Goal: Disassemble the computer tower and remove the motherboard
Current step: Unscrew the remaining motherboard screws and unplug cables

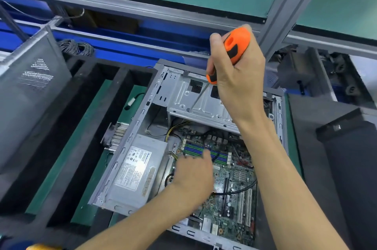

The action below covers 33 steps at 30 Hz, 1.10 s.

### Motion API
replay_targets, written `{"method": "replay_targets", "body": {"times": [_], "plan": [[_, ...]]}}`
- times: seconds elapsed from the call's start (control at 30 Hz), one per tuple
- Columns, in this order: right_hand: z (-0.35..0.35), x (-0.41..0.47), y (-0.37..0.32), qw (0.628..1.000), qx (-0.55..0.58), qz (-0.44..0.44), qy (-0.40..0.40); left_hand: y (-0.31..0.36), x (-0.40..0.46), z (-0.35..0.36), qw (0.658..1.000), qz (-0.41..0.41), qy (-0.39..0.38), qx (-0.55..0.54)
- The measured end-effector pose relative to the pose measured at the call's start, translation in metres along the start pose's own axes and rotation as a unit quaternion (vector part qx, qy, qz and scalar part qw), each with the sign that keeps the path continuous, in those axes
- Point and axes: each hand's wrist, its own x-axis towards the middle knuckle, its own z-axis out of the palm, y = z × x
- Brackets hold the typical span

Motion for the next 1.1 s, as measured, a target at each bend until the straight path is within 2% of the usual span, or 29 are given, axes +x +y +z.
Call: {"method": "replay_targets", "body": {"times": [0.07,0.17,0.3,0.4,0.6,0.83,1.1], "plan": [[-0.001,0.001,-0.002,1.000,0.011,-0.006,0.004,-0.010,0.007,-0.010,0.996,-0.055,0.038,0.050],[-0.001,0.002,-0.004,1.000,0.011,-0.011,0.007,-0.020,0.025,-0.019,0.993,-0.100,0.023,0.061],[-0.003,0.001,-0.004,1.000,0.008,-0.005,0.002,-0.020,0.055,-0.012,0.993,-0.052,-0.081,0.074],[-0.003,0.000,-0.004,1.000,0.001,-0.007,-0.003,-0.020,0.064,-0.001,0.983,-0.061,-0.133,0.111],[0.000,0.002,-0.009,1.000,0.008,-0.016,-0.015,-0.013,0.053,0.010,0.980,-0.077,-0.150,0.107],[0.020,0.009,0.002,0.995,-0.044,0.025,-0.082,-0.014,0.048,0.006,0.984,-0.079,-0.138,0.083],[0.027,0.009,0.009,0.993,-0.071,0.019,-0.088,-0.016,0.048,0.004,0.986,-0.073,-0.133,0.067]]}}
